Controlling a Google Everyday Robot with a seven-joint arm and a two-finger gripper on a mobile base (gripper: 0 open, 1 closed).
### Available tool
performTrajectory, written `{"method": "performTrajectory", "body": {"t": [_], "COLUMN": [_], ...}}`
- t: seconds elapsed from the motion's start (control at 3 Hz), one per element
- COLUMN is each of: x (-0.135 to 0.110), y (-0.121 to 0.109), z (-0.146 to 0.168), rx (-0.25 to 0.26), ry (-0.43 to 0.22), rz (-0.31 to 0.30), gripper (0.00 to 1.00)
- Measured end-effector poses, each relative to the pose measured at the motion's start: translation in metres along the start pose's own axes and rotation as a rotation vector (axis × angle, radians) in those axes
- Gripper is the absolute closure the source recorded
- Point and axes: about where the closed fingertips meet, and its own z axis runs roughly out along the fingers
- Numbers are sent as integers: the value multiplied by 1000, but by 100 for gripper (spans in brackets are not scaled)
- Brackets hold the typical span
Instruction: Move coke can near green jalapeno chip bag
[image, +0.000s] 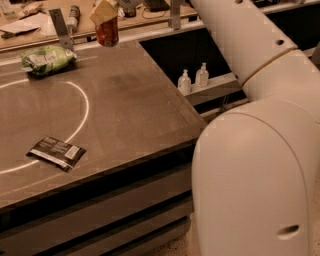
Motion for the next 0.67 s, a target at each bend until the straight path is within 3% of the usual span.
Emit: {"method": "performTrajectory", "body": {"t": [0.33, 0.67], "x": [5, 15], "y": [-24, -33], "z": [40, 66], "rx": [64, 86], "ry": [-19, -22], "rz": [51, 84], "gripper": [100, 100]}}
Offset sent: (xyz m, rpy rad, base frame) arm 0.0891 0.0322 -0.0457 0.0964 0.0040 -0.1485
